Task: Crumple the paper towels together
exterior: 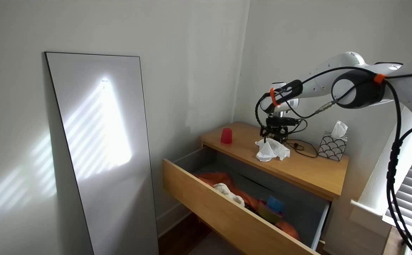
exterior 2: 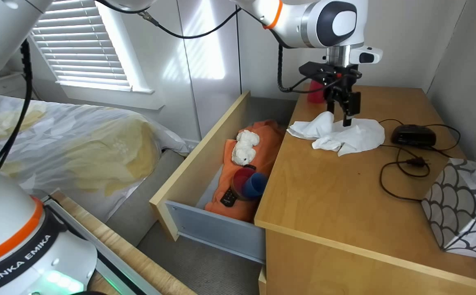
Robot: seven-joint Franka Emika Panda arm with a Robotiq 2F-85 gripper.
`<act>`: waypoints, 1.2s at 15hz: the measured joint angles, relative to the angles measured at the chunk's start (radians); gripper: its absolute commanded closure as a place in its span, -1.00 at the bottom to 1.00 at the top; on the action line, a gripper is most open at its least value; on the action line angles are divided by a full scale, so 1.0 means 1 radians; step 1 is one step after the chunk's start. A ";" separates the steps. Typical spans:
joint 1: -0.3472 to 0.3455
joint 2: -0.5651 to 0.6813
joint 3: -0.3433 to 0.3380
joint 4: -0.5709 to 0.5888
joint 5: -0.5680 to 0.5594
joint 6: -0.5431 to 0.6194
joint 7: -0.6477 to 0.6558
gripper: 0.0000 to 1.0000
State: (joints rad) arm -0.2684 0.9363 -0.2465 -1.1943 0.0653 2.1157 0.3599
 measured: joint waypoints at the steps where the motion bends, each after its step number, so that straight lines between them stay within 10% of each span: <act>1: 0.000 0.000 0.003 -0.015 0.000 0.017 -0.021 -1.00; 10: -0.026 0.010 0.020 -0.150 -0.003 0.217 -0.218 -1.00; 11: -0.033 0.010 0.025 -0.150 -0.001 0.218 -0.238 -0.50; 18: -0.064 -0.015 0.098 -0.149 0.038 0.200 -0.310 0.43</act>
State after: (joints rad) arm -0.3329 0.9210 -0.1488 -1.3432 0.1038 2.3157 0.0499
